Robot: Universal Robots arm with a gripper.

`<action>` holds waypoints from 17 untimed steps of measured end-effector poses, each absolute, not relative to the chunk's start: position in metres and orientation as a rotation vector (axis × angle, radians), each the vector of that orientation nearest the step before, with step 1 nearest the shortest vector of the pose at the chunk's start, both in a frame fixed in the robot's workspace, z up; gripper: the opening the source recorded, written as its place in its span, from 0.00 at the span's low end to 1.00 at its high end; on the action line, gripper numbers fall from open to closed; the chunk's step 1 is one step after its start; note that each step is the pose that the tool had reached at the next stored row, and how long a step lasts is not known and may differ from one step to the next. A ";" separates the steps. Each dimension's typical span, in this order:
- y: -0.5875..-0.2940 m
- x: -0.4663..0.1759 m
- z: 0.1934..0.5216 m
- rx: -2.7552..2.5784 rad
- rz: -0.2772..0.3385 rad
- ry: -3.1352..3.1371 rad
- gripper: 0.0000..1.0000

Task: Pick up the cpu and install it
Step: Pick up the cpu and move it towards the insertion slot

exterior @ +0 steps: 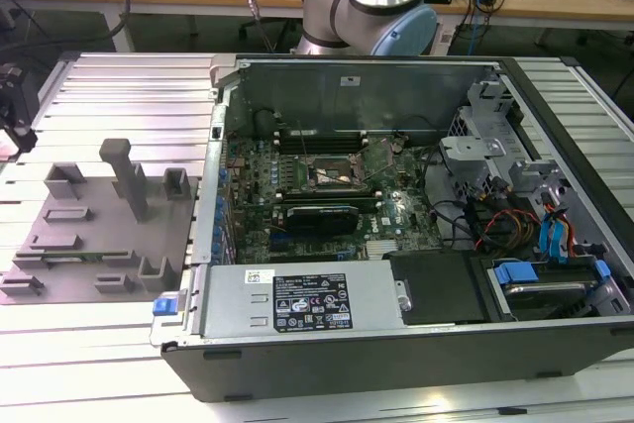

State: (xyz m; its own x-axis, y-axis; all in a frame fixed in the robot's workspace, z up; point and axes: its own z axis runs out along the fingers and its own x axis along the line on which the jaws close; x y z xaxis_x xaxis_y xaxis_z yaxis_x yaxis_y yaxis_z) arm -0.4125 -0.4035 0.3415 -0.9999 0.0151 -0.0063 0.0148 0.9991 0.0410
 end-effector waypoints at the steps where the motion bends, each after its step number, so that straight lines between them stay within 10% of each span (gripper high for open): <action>1: -0.404 -0.412 0.345 0.023 0.064 3.134 0.55; 17: -0.401 -0.412 0.385 0.023 0.064 3.134 0.55</action>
State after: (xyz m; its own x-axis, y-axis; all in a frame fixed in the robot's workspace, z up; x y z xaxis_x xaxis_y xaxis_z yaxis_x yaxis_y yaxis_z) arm -0.4124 -0.4015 0.3849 -0.9999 0.0150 -0.0063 0.0147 0.9991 0.0410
